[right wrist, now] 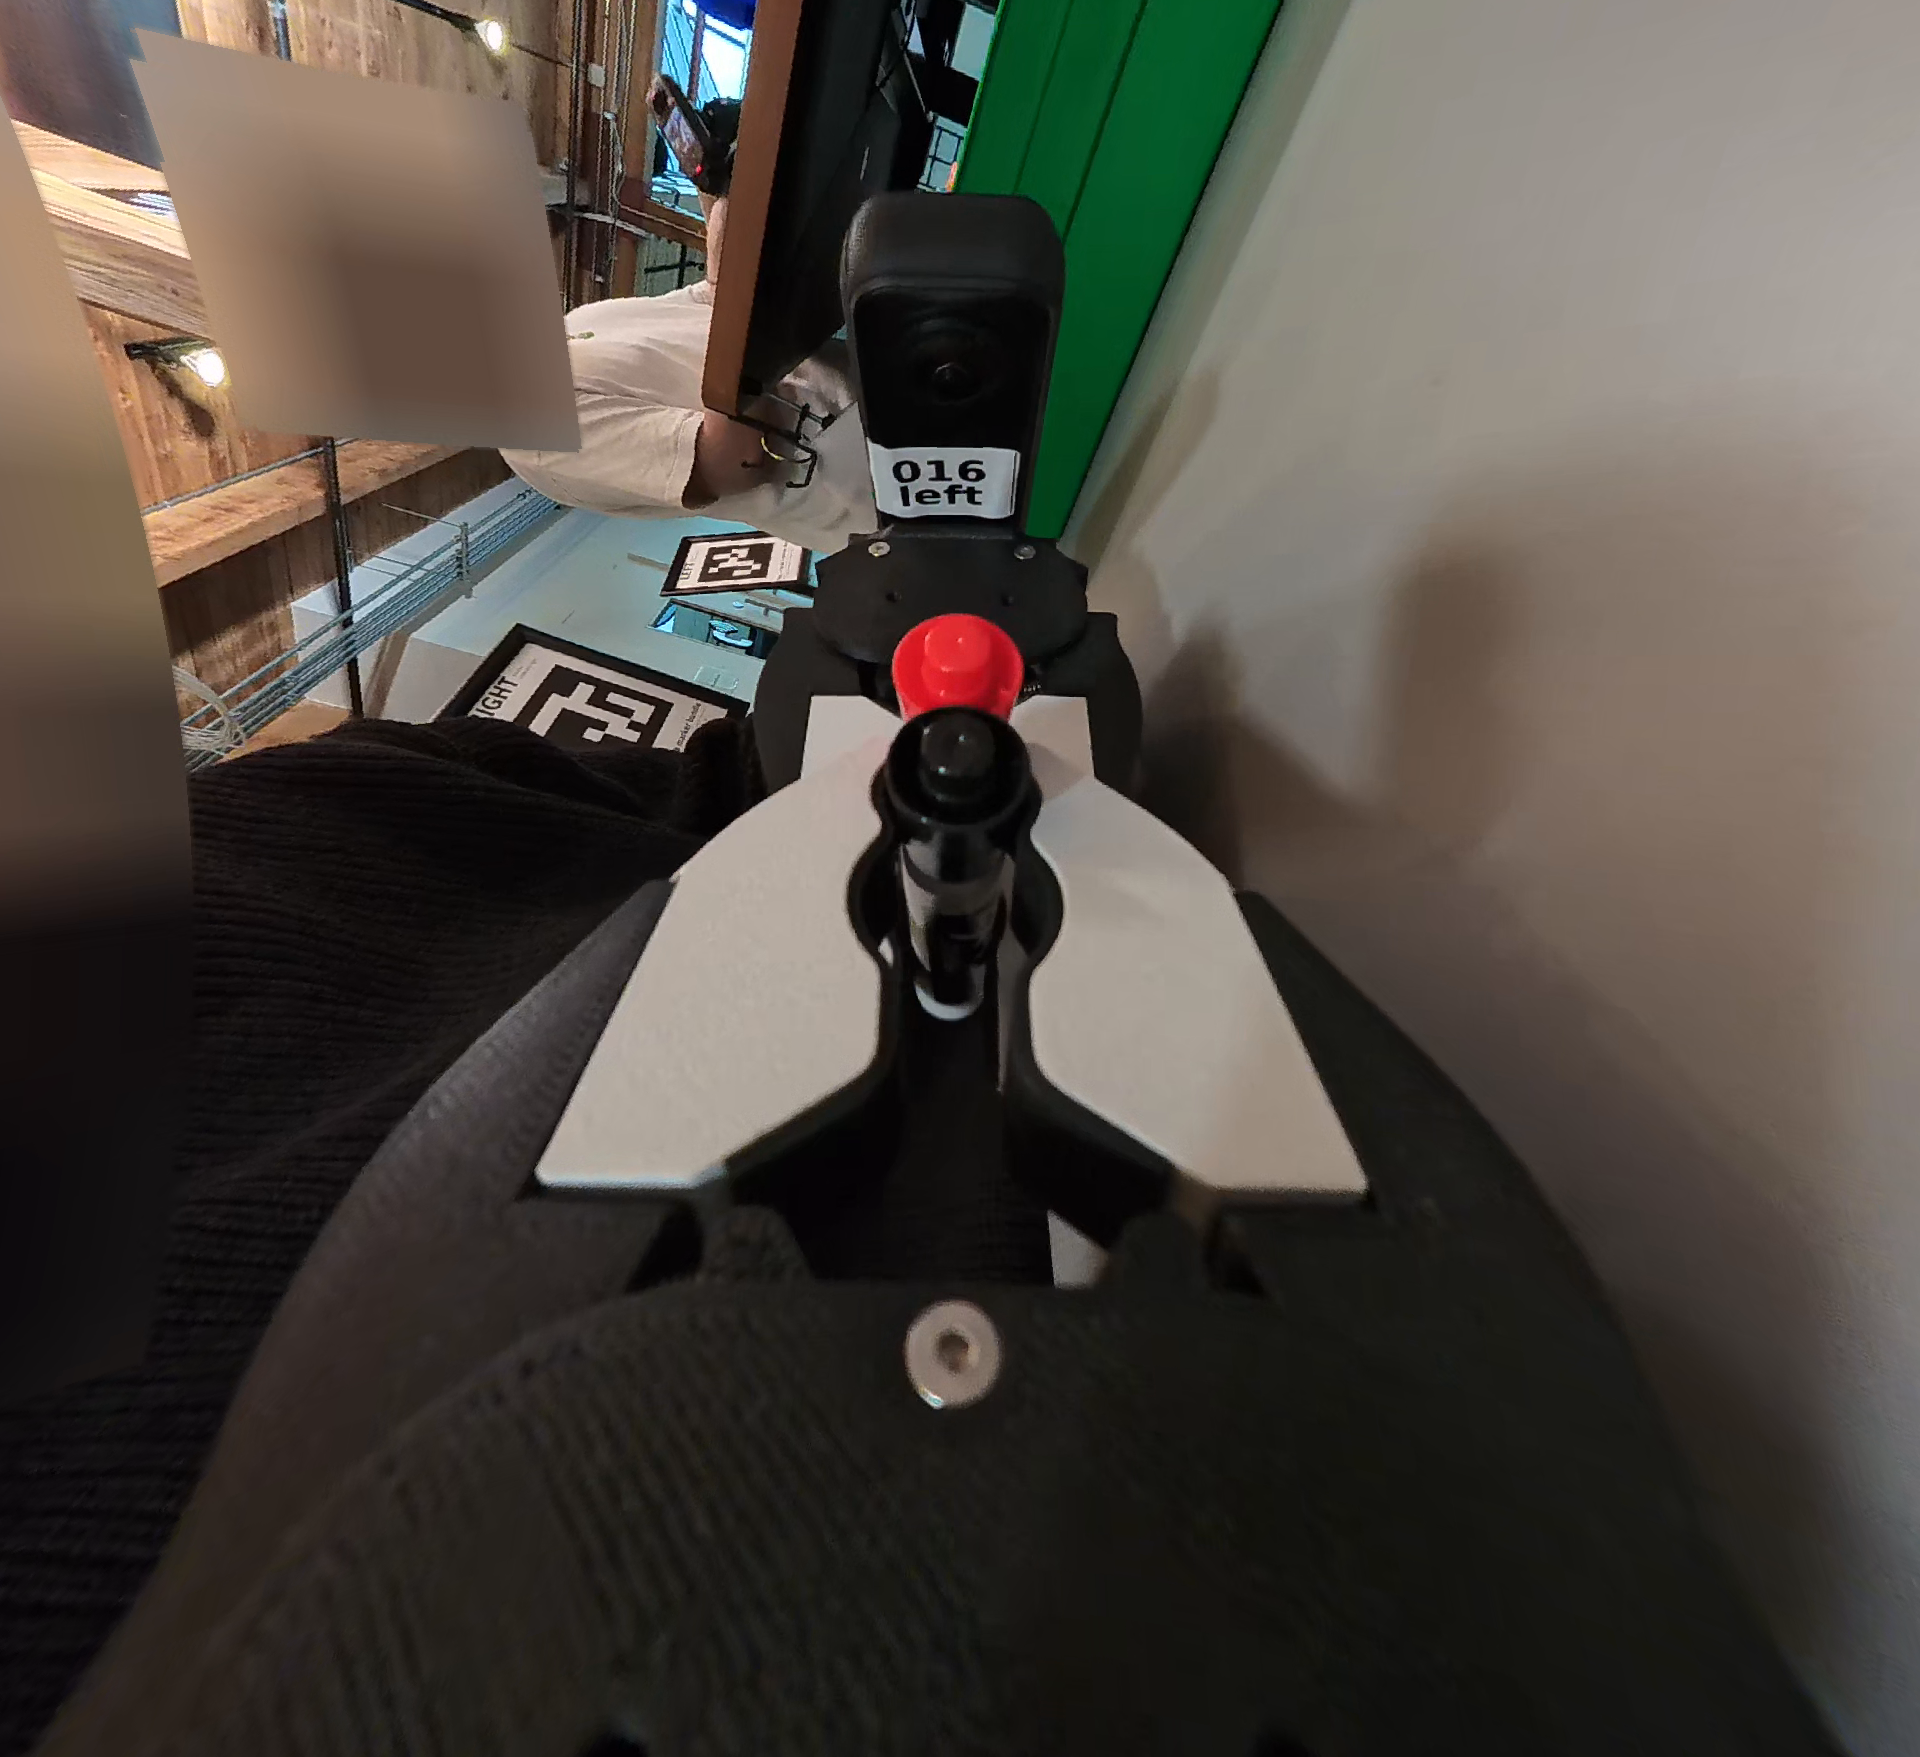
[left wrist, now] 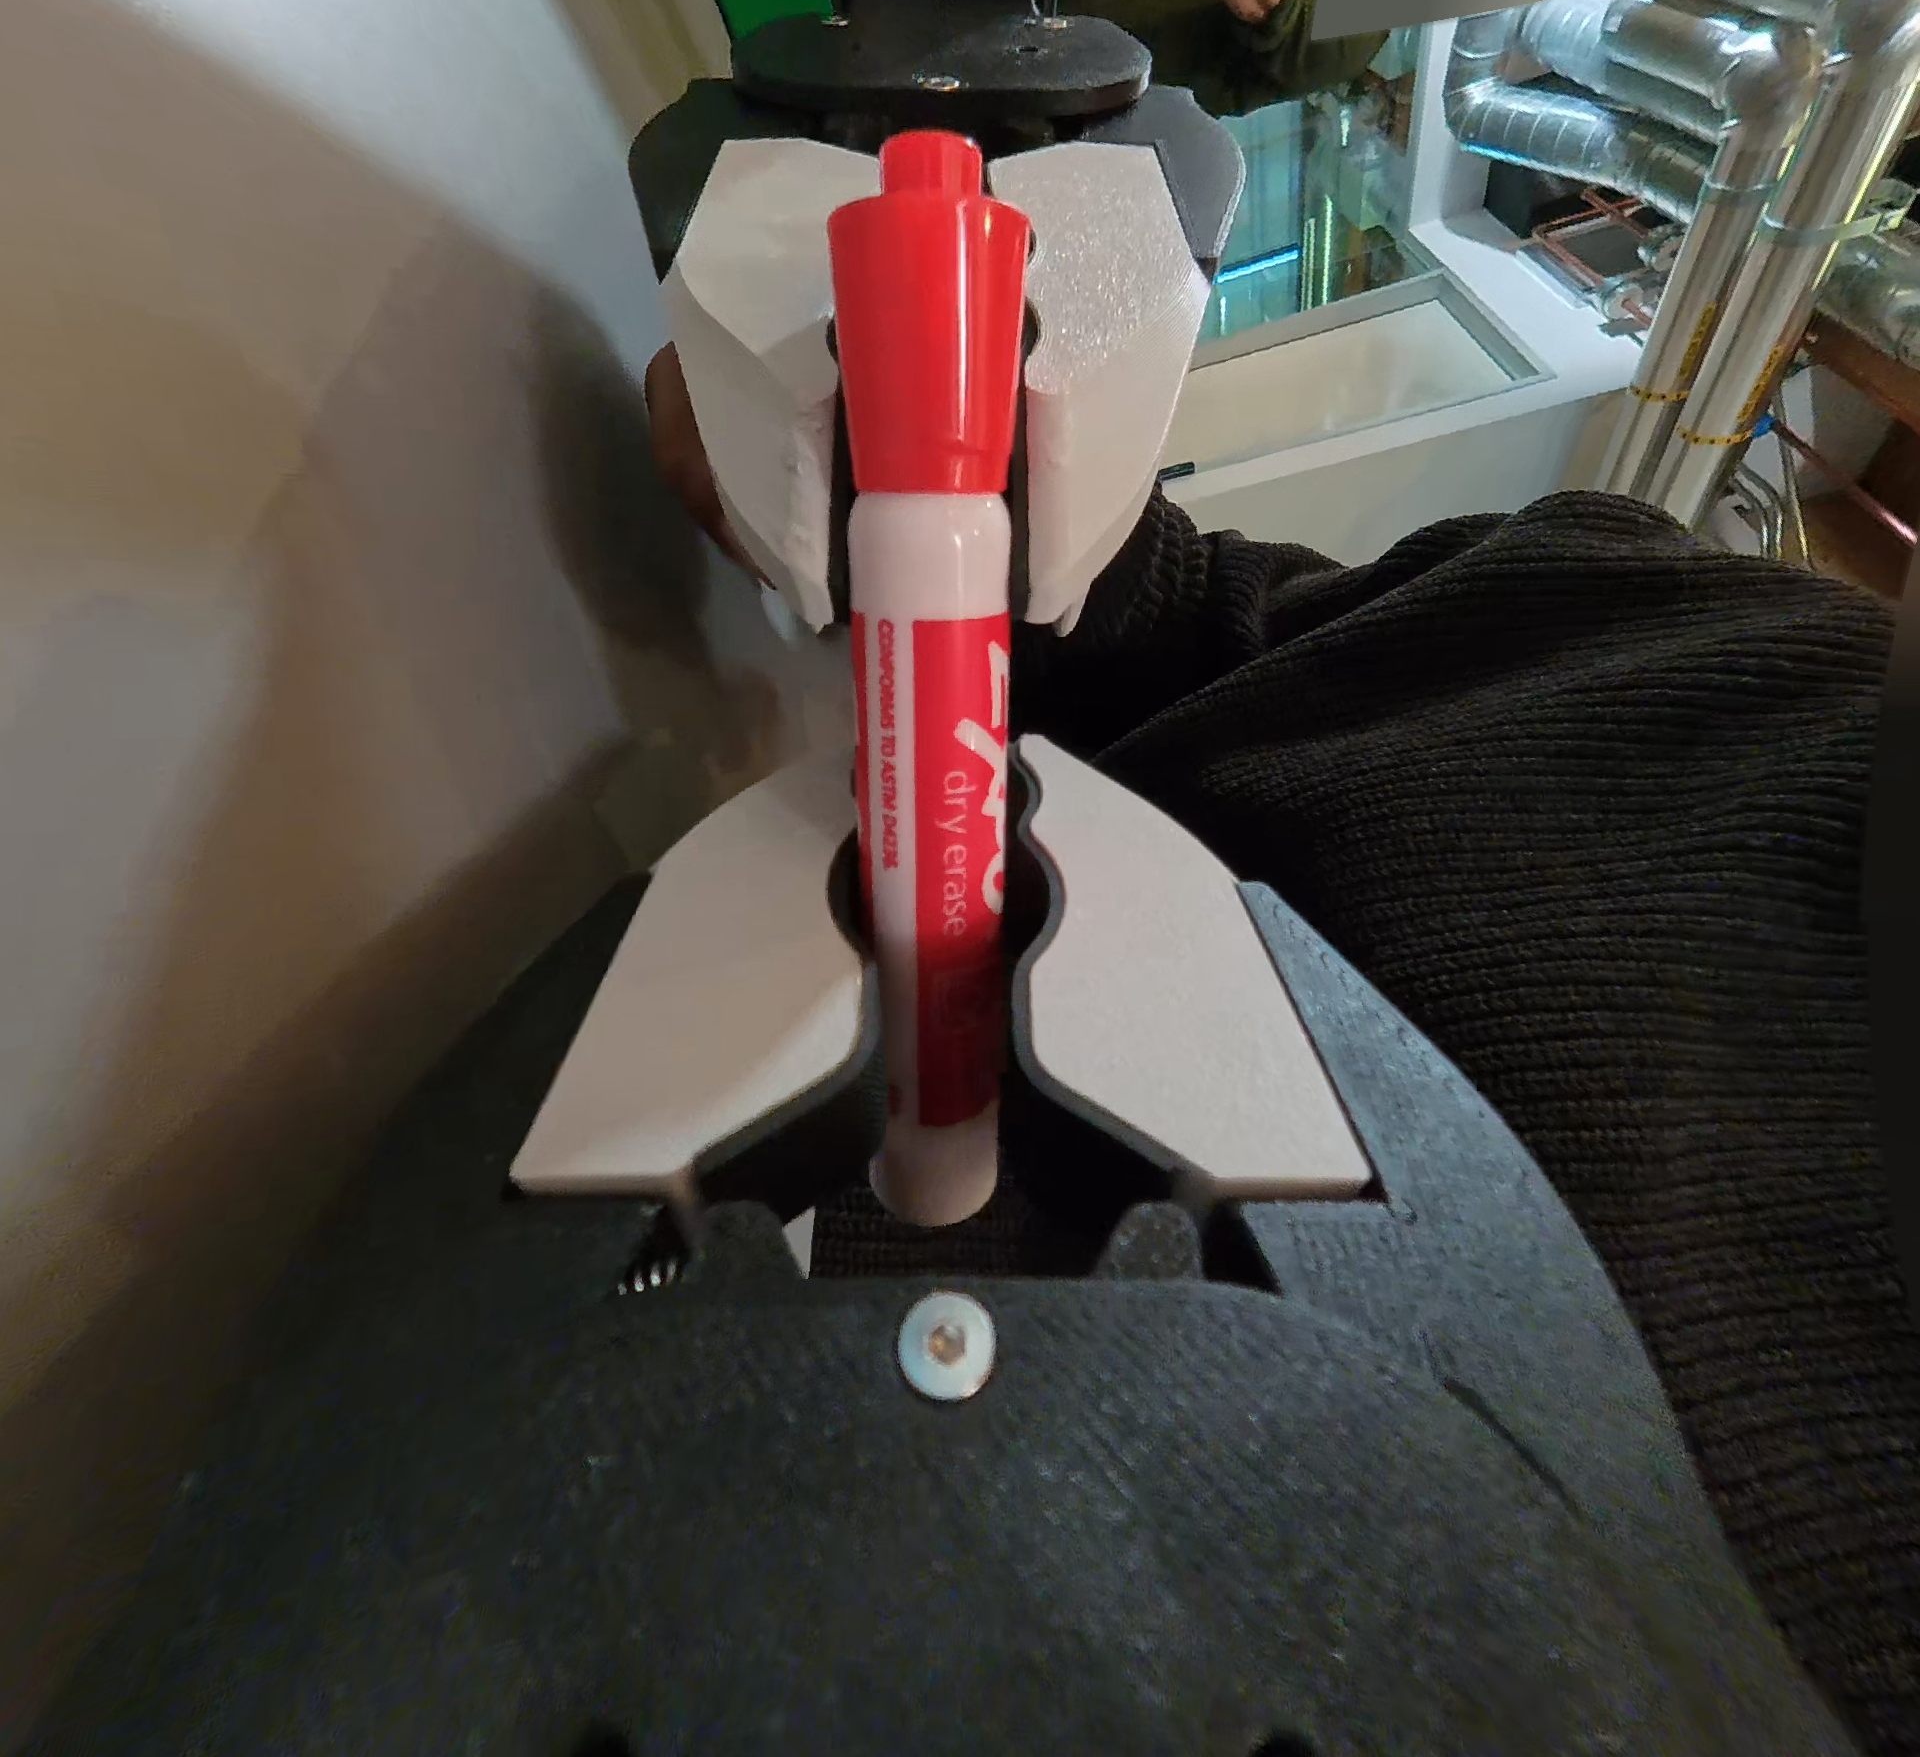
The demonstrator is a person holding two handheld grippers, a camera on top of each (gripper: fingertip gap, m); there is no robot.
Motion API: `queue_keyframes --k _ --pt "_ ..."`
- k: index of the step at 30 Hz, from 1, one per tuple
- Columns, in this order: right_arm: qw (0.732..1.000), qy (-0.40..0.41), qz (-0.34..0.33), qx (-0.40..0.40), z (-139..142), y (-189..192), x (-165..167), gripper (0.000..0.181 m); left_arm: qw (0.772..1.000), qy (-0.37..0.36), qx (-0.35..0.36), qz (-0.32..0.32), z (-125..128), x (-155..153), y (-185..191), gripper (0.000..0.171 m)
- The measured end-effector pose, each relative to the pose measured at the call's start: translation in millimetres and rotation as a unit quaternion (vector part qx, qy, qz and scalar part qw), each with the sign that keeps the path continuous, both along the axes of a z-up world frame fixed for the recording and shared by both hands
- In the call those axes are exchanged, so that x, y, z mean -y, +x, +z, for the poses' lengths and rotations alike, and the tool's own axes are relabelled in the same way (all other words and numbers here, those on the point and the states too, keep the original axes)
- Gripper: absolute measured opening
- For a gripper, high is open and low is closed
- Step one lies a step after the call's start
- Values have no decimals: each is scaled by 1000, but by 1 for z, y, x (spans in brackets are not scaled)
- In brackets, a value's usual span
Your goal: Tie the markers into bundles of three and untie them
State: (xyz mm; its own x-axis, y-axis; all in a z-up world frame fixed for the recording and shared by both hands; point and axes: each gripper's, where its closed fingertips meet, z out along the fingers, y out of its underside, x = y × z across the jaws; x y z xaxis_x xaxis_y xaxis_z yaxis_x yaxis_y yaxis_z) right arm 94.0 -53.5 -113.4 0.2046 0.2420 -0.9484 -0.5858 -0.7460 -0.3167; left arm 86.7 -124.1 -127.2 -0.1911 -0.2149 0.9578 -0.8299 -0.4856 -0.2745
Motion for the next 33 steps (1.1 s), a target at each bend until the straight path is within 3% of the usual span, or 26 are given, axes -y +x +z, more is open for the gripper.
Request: queue_keyframes --k 9,15,19,24,27,33 --pt "1000 1 -9 -2 2 8 0 17 999 31 6 11 0 -11 -1 45" --pt "1000 2 -10 2 2 16 3 18 998 50 24 36 6 -34 -3 49" --pt "1000 5 1 2 4 17 7 18 998 48 20 19 4 -35 -9 46" --pt "999 33 35 -26 18 9 14 18 997 -39 56 -24 30 -17 -16 49" --pt "995 59 55 -66 32 2 17 18 994 -61 70 -63 36 1 -23 59" --pt "984 107 91 -110 52 -13 21 18 975 -134 131 -122 67 26 -38 66"
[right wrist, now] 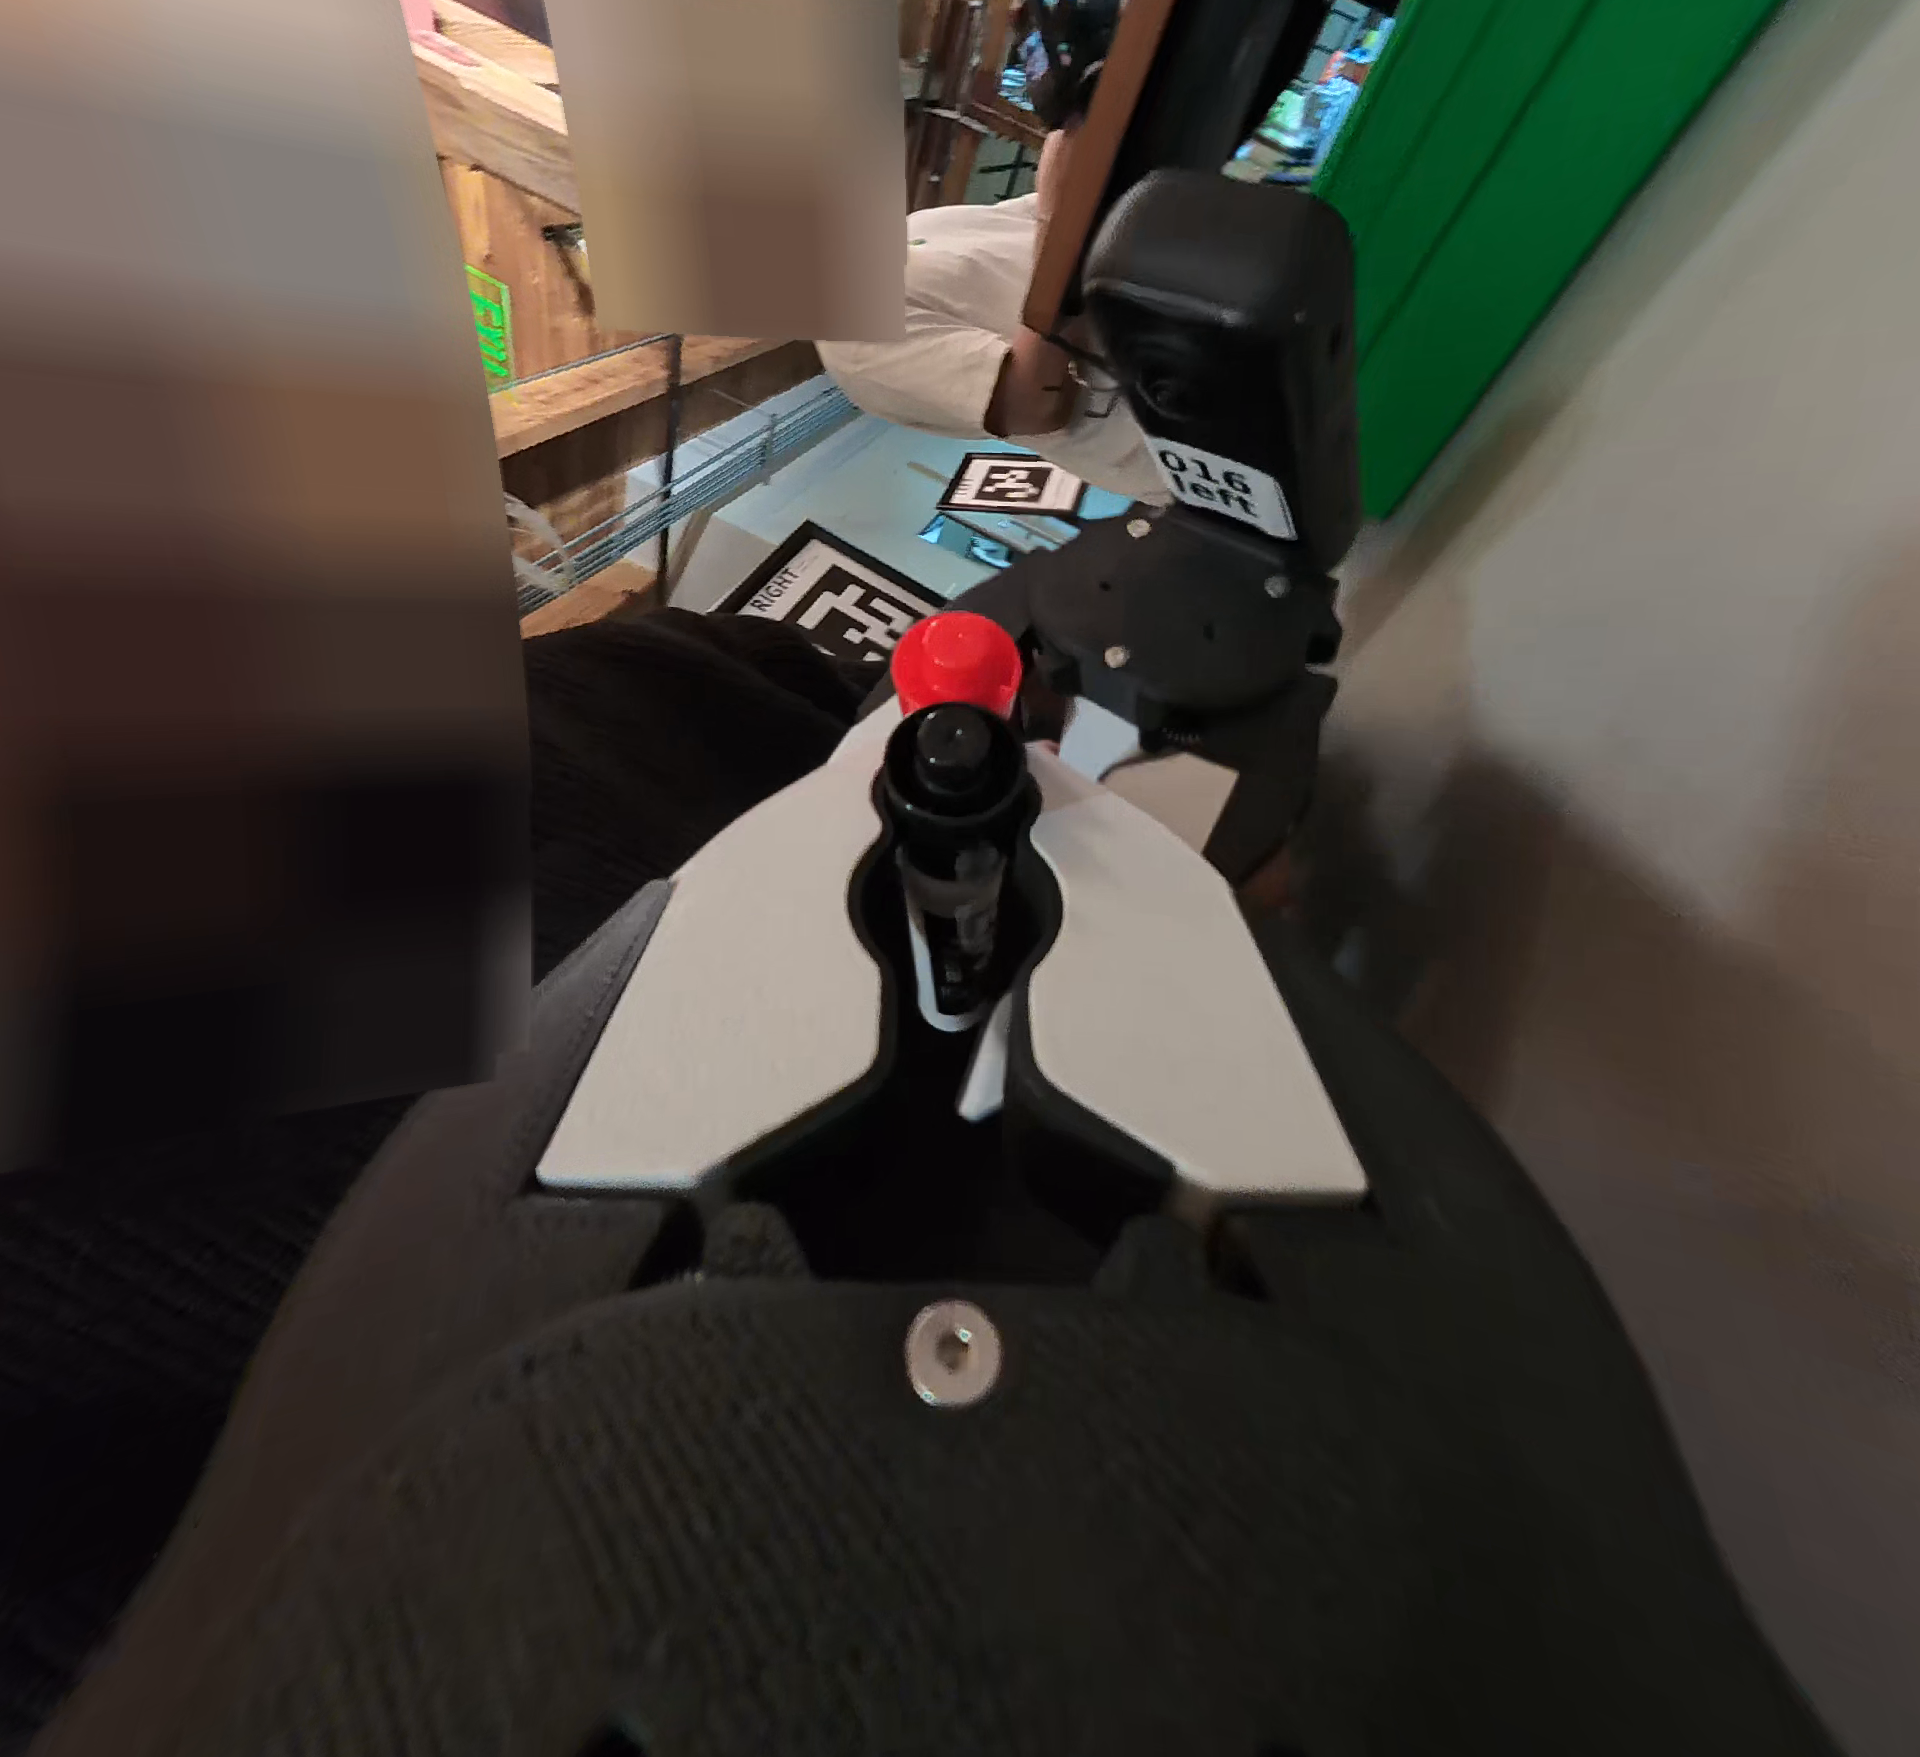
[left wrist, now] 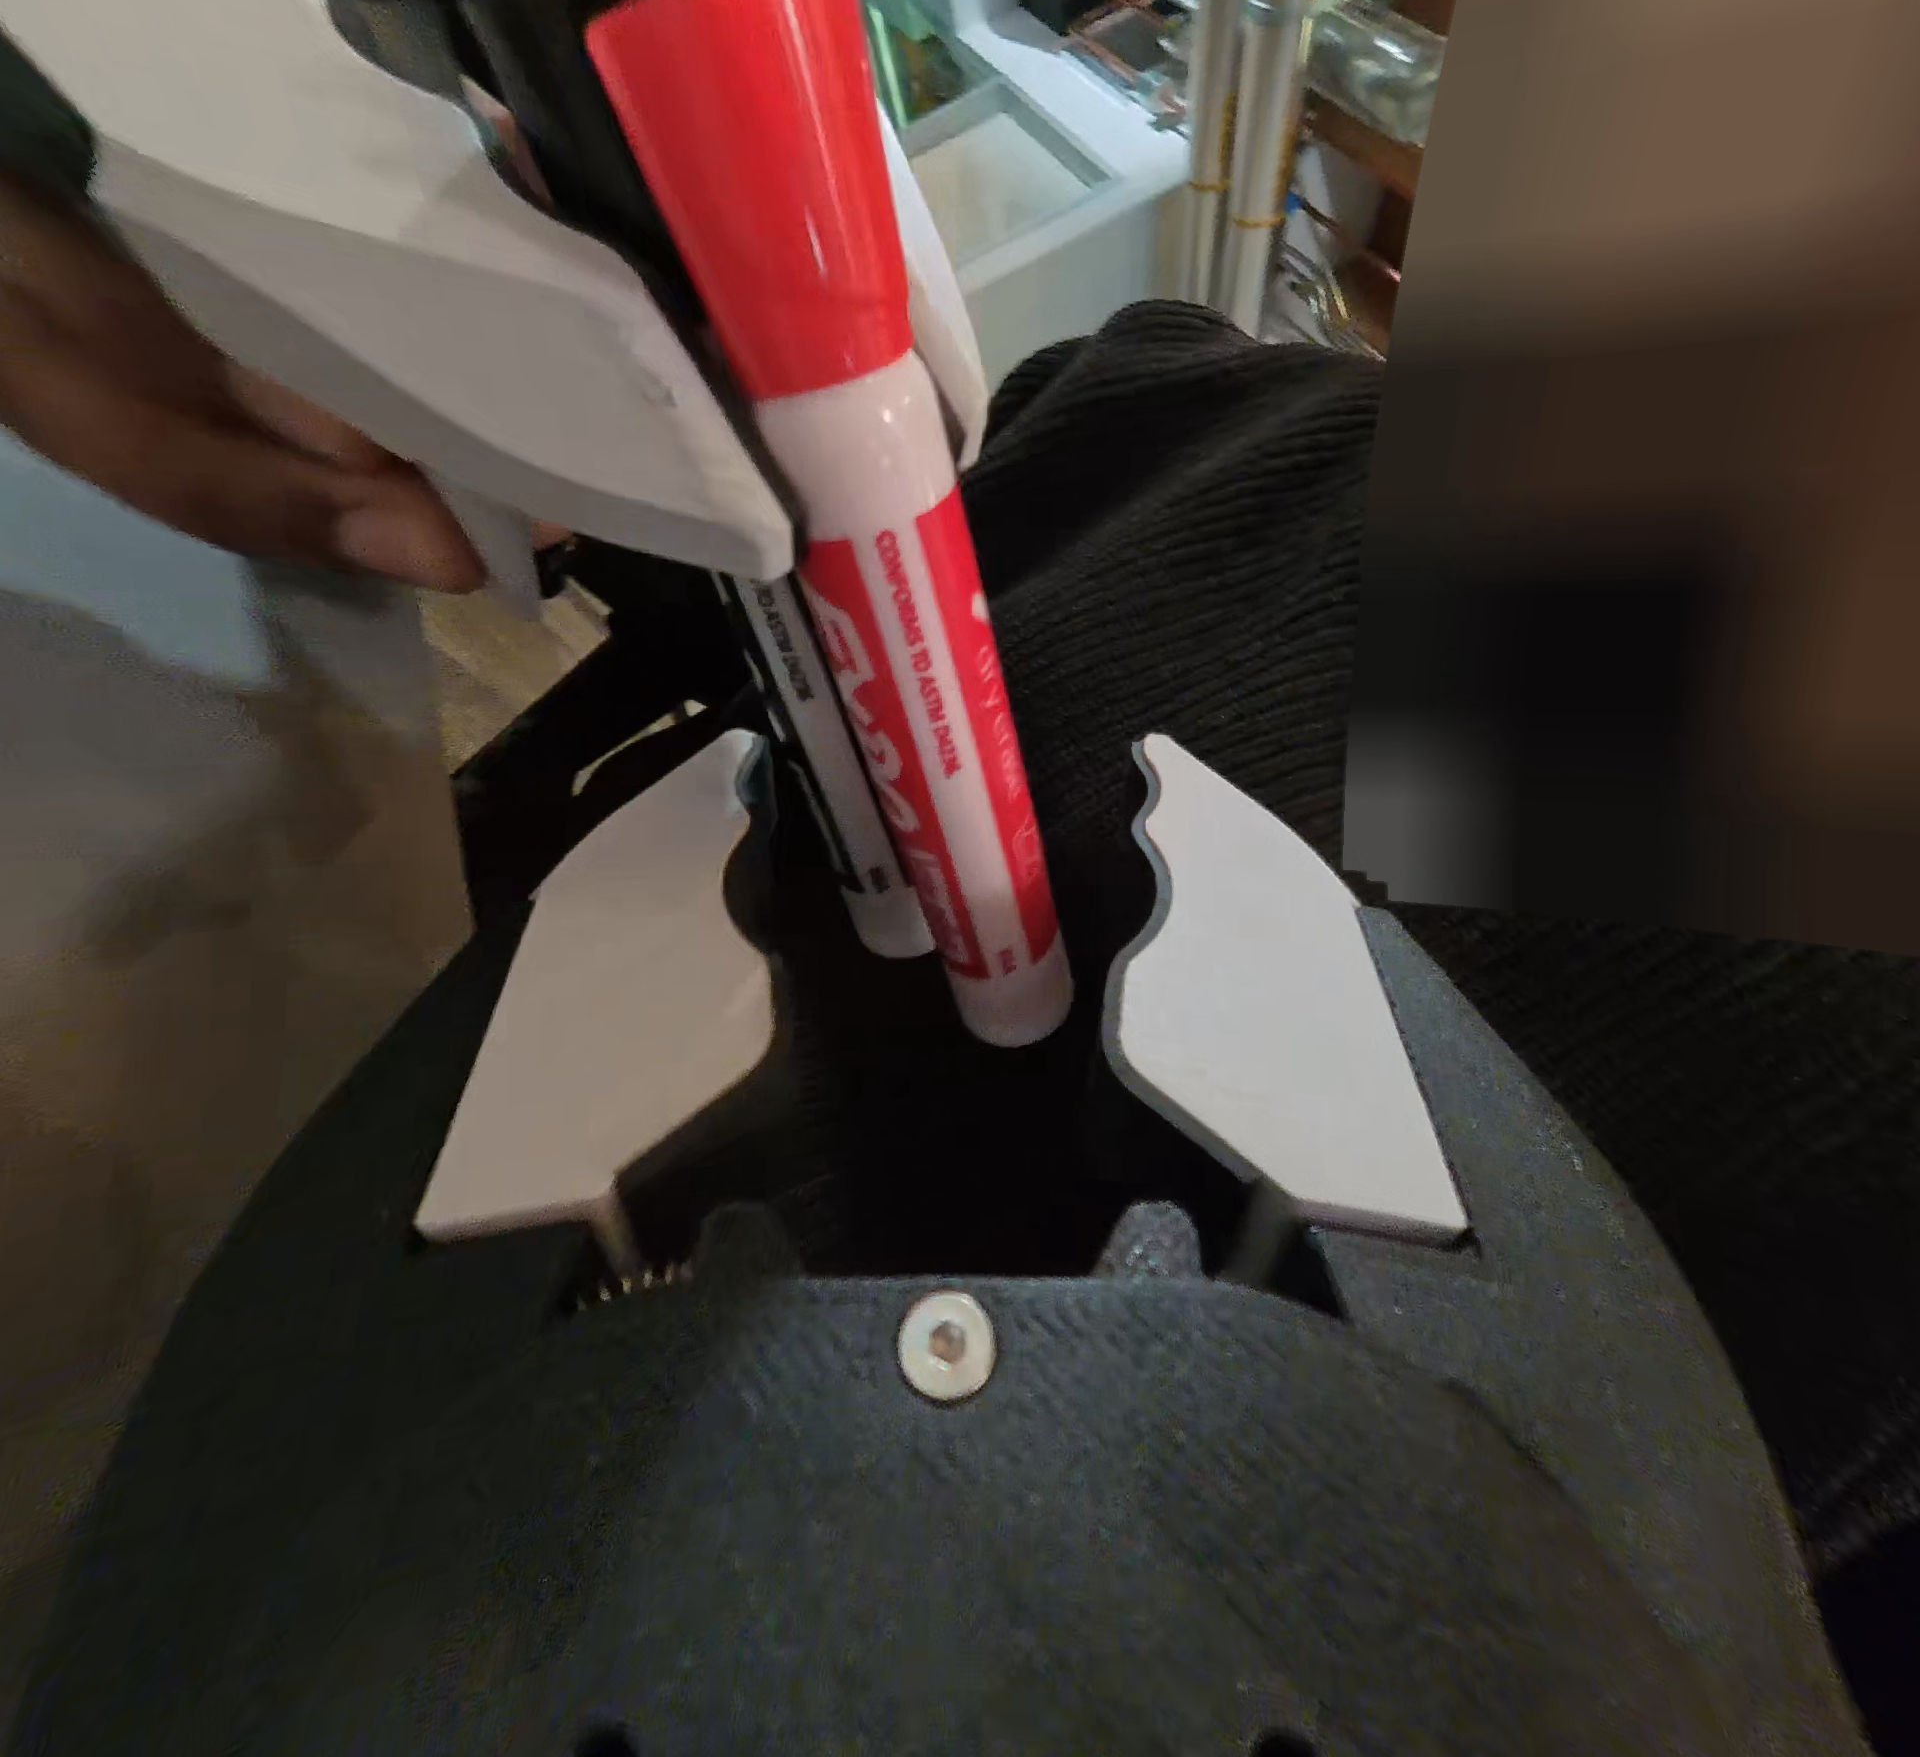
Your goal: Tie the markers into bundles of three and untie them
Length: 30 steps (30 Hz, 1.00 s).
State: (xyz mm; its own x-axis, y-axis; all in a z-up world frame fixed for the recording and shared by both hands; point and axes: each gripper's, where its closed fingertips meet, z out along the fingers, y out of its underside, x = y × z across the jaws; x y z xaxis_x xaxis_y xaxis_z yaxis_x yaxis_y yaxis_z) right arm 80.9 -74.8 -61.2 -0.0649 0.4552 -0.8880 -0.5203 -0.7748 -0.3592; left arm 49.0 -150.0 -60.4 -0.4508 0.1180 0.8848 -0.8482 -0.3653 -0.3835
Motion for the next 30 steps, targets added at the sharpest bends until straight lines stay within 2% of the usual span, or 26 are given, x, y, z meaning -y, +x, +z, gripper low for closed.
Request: queue_keyframes --k 4,11,21,30 --pt "998 42 4 -36 15 -1 0 18 998 -49 31 -9 17 4 -5 65" --pt "990 137 6 -34 35 -11 7 17 989 -139 49 -5 39 -1 -5 59" --pt "987 154 4 -46 40 -19 3 17 988 -142 51 -27 40 6 -12 56" --pt "987 153 -8 -49 37 -19 0 17 986 -156 56 -2 43 -2 -7 50"
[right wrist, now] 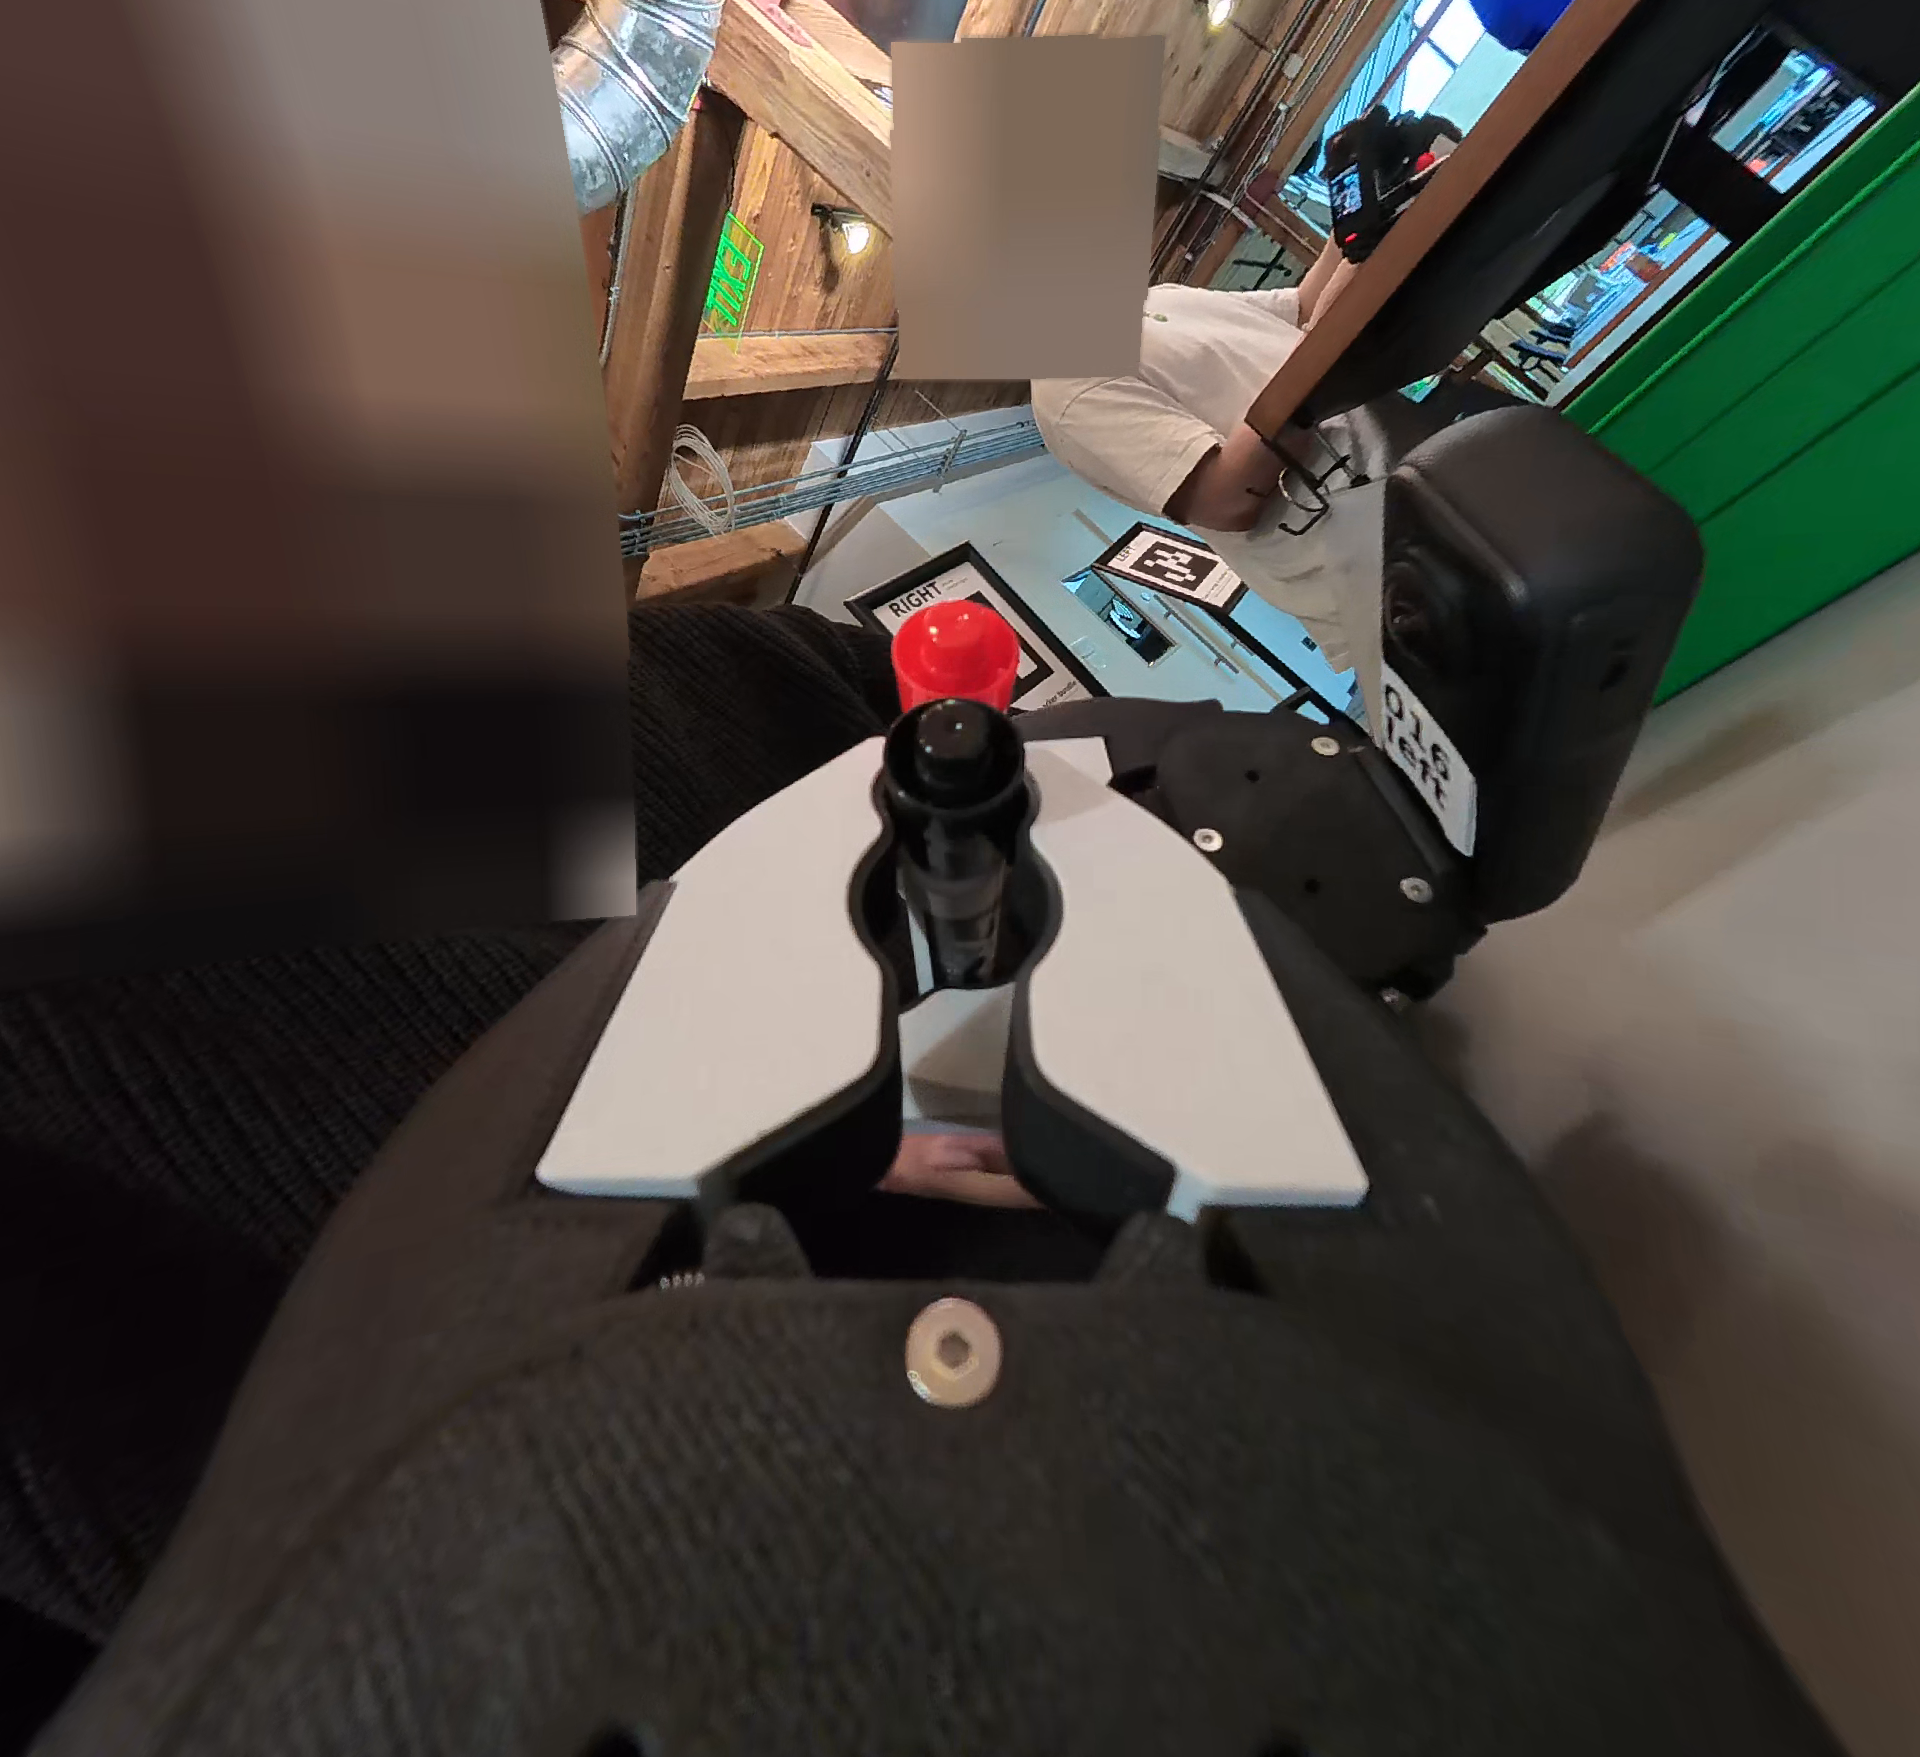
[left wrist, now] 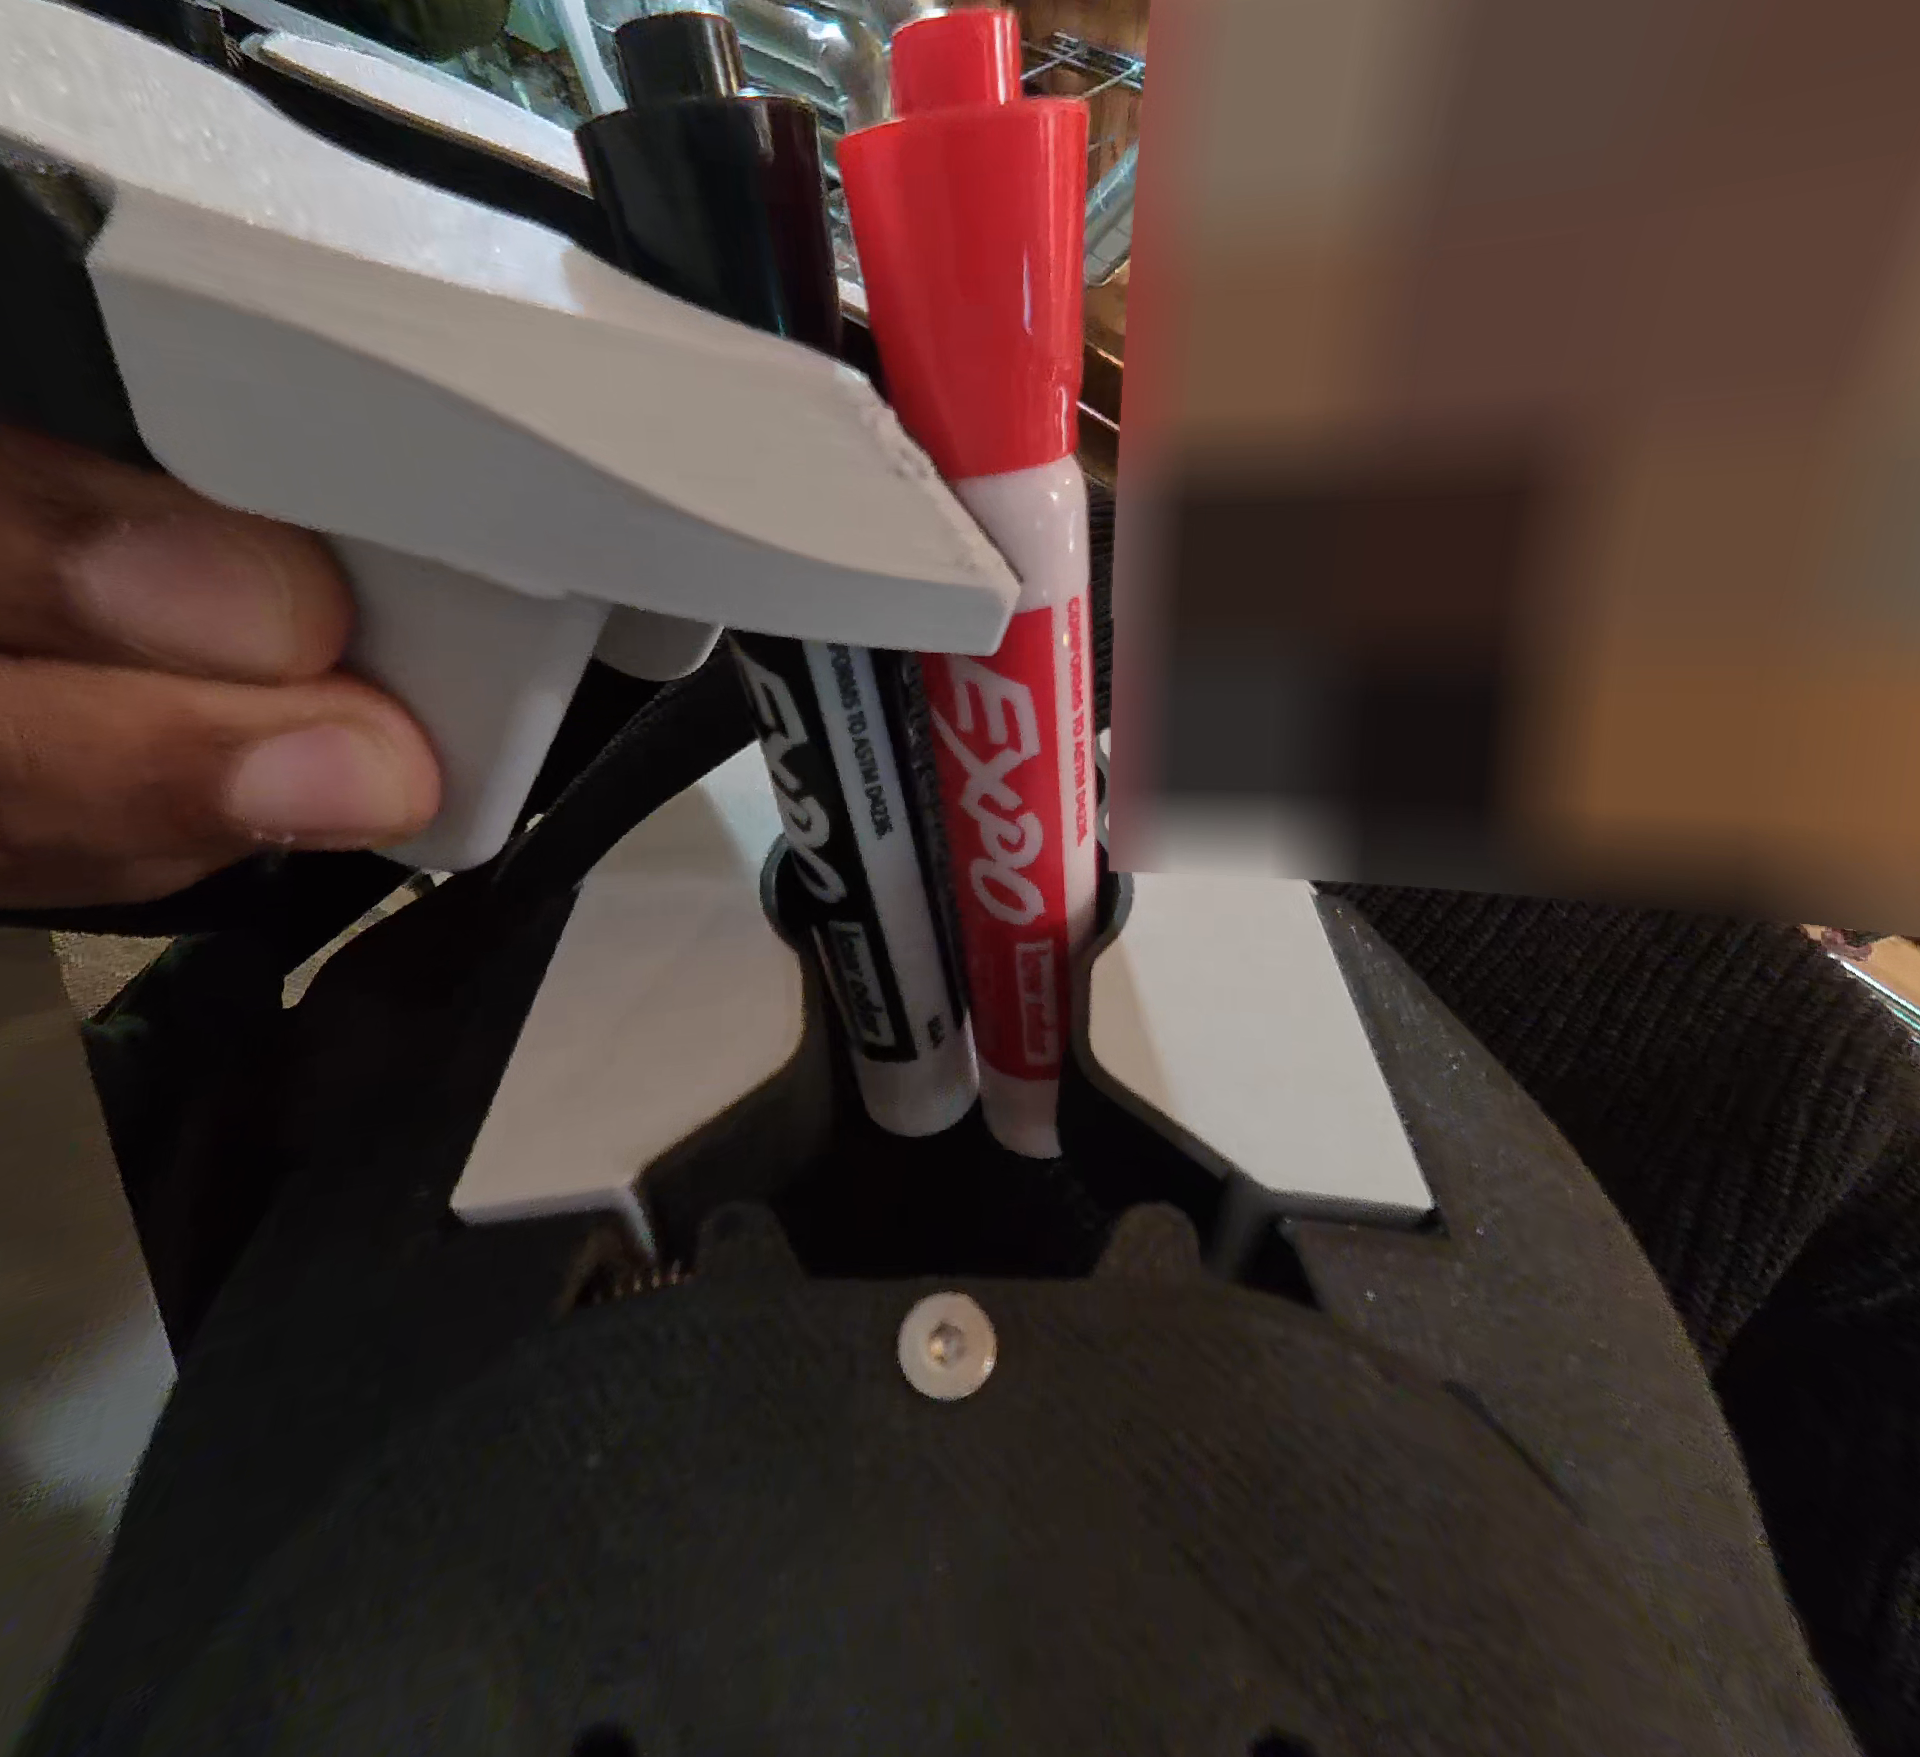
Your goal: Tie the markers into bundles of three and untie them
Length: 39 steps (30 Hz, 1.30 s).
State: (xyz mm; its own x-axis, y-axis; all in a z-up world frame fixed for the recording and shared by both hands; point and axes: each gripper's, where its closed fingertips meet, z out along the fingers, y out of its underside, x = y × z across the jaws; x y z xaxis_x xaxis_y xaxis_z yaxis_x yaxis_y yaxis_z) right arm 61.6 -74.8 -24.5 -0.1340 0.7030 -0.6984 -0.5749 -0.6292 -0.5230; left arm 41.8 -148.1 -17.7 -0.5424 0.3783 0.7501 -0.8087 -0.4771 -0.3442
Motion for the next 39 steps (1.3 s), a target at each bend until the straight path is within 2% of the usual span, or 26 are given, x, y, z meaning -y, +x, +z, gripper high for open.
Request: queue_keyframes --k 24,39 --pt "1000 18 -3 -13 -4 -5 -5 17 1000 -17 -2 0 1 -2 1 49" --pt "1000 7 -29 -8 -11 9 -19 18 997 30 -29 69 -18 -17 25 45"
